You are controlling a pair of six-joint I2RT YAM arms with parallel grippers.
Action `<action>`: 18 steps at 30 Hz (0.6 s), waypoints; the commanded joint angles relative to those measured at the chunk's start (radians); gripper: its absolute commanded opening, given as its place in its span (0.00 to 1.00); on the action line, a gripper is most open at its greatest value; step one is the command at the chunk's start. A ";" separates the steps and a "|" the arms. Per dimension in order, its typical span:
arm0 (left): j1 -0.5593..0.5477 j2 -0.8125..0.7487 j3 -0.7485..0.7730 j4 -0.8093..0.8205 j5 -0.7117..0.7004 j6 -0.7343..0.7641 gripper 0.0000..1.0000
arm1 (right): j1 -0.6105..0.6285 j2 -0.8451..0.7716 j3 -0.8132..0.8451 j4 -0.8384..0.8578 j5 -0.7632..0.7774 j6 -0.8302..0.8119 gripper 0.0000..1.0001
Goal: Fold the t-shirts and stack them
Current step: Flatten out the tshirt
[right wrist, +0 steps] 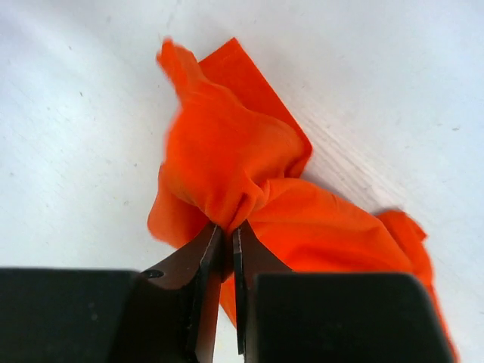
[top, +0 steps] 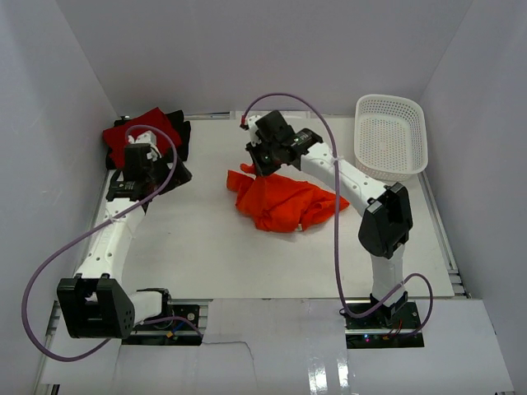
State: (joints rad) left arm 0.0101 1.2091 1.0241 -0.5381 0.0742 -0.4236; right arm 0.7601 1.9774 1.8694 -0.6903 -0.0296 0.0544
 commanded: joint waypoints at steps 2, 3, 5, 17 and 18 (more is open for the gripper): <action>-0.125 0.001 0.005 0.065 0.071 0.051 0.98 | -0.057 -0.046 0.039 -0.052 -0.075 0.018 0.14; -0.131 0.010 0.007 0.072 0.096 0.048 0.98 | -0.067 -0.046 0.010 -0.049 -0.091 0.018 0.13; -0.137 0.036 0.002 0.108 0.143 0.049 0.98 | -0.070 -0.060 -0.022 -0.046 -0.104 0.016 0.11; -0.137 0.325 0.109 0.185 0.319 -0.046 0.98 | -0.111 -0.181 -0.231 0.017 -0.007 0.090 0.09; -0.137 0.355 0.122 0.185 0.319 -0.047 0.98 | -0.126 -0.195 -0.246 0.023 0.011 0.105 0.09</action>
State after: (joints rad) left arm -0.1284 1.5555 1.0775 -0.3851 0.3462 -0.4461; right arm 0.6685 1.8778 1.6421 -0.6991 -0.0738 0.1150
